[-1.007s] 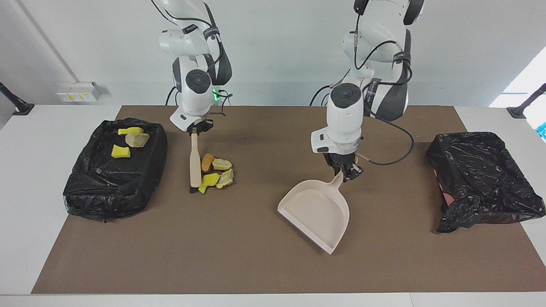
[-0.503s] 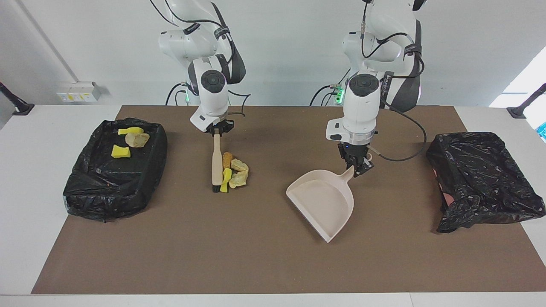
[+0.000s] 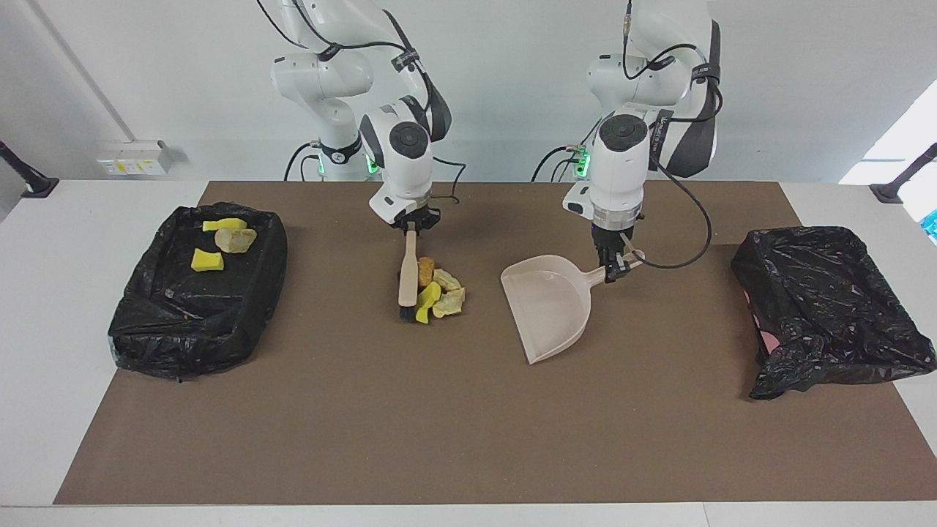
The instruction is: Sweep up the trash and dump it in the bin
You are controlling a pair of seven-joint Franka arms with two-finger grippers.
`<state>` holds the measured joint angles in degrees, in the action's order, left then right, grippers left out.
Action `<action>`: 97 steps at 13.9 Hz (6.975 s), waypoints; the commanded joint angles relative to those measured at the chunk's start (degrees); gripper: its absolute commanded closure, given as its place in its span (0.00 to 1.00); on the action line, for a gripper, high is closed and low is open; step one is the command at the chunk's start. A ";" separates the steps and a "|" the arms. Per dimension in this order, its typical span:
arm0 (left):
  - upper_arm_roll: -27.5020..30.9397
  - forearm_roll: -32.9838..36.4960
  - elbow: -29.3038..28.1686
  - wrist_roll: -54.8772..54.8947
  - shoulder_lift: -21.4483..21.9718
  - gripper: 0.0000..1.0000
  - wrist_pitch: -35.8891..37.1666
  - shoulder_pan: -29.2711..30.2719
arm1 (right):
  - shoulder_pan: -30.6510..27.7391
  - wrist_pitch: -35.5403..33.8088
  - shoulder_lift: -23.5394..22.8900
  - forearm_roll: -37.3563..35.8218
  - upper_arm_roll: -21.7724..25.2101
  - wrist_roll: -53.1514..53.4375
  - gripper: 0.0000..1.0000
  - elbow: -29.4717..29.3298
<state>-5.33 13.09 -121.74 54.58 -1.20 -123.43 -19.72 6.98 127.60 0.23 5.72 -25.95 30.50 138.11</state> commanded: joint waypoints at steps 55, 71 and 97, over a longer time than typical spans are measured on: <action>0.93 -22.14 22.15 51.05 -3.28 1.00 15.94 38.60 | 16.83 -15.10 0.91 13.97 -0.15 6.25 1.00 -5.75; 1.37 1.83 32.71 58.80 -9.43 1.00 4.97 52.60 | 16.75 -9.65 -2.60 13.36 0.37 7.47 0.00 -8.02; 0.85 30.69 24.61 19.55 -2.13 1.00 9.78 36.61 | -3.64 -22.19 1.17 -8.09 25.58 -13.52 0.00 -36.66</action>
<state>-5.18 45.85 -97.16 80.51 -4.34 -116.95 19.66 3.36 109.83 0.72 -1.57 -2.04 19.92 104.99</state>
